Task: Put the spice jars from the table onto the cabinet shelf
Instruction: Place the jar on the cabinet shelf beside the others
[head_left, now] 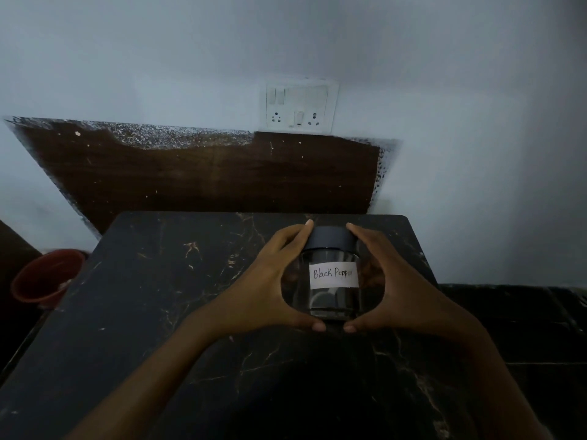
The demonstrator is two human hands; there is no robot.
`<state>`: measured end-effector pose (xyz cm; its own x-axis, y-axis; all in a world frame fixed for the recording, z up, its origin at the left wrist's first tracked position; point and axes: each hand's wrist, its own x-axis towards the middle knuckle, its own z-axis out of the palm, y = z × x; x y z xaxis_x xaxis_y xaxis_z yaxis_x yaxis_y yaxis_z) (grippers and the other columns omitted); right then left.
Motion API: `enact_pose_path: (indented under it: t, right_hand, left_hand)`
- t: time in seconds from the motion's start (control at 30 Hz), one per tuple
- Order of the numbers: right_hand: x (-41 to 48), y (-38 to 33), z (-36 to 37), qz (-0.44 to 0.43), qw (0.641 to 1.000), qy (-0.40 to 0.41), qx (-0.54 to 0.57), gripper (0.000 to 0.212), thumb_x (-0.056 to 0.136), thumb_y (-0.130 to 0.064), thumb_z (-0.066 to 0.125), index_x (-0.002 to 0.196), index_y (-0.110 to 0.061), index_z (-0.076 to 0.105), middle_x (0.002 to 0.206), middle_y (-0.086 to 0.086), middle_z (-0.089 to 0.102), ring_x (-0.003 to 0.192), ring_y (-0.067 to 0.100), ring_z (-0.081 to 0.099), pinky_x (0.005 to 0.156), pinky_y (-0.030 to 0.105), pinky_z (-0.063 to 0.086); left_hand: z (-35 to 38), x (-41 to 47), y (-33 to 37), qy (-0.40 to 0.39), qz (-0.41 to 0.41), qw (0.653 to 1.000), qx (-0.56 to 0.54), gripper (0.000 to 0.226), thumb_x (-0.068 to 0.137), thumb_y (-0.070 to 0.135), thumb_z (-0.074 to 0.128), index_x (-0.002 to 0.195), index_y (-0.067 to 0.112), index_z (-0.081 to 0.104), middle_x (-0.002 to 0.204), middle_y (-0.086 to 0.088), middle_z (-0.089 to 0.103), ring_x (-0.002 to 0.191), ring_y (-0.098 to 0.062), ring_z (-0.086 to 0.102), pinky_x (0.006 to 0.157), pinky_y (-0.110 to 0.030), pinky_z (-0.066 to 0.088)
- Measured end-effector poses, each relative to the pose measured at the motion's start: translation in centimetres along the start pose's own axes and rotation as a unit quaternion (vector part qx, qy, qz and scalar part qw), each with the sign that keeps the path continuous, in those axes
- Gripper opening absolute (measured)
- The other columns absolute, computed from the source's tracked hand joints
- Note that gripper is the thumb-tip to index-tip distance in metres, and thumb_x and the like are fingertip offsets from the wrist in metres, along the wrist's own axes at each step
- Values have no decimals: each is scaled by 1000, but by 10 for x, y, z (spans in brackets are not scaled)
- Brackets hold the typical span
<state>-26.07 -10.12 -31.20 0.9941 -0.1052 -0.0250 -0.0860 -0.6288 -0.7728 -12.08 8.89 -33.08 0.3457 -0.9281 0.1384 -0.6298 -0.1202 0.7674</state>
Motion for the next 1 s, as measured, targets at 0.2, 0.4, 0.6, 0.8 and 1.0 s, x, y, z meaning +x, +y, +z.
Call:
enact_pose_path:
  t: [0.2,0.4,0.6,0.8,1.0]
  right_hand:
    - [0,-13,-39,-39,995,78,-43,119,41,-51,89,121,-73,3,123,-55,10,117,-21,29,93,10,37]
    - [-2,-36,-112,-85,977,167,-99,119,37,-57,84,124,-71,3,120,-55,12,109,-24,33,78,-7,35]
    - [-10,-53,-187,-148,948,232,-158,123,45,-52,85,134,-62,1,130,-48,10,117,-19,32,81,-4,37]
    - [-20,-70,-259,-181,921,261,-227,132,50,-44,86,138,-57,-11,138,-41,3,119,-23,24,84,-5,36]
    - [-22,-93,-332,-224,865,343,-291,132,46,-33,91,141,-50,1,139,-30,13,122,-9,33,86,12,48]
  left_hand:
    - [-20,36,32,24,52,997,50,125,53,49,86,144,46,0,144,30,10,130,17,17,98,2,27]
    - [-53,94,87,50,140,982,112,126,52,53,84,144,46,-2,145,32,6,132,19,10,99,6,14]
    - [-73,152,146,86,234,960,126,126,53,48,86,146,47,3,143,34,10,133,16,17,100,1,26]
    - [-77,207,205,131,313,923,180,127,56,40,88,149,37,1,146,27,6,136,9,16,105,-15,36]
    - [-90,261,262,213,371,862,273,129,61,45,82,147,34,-14,152,28,-18,141,9,-2,107,-6,21]
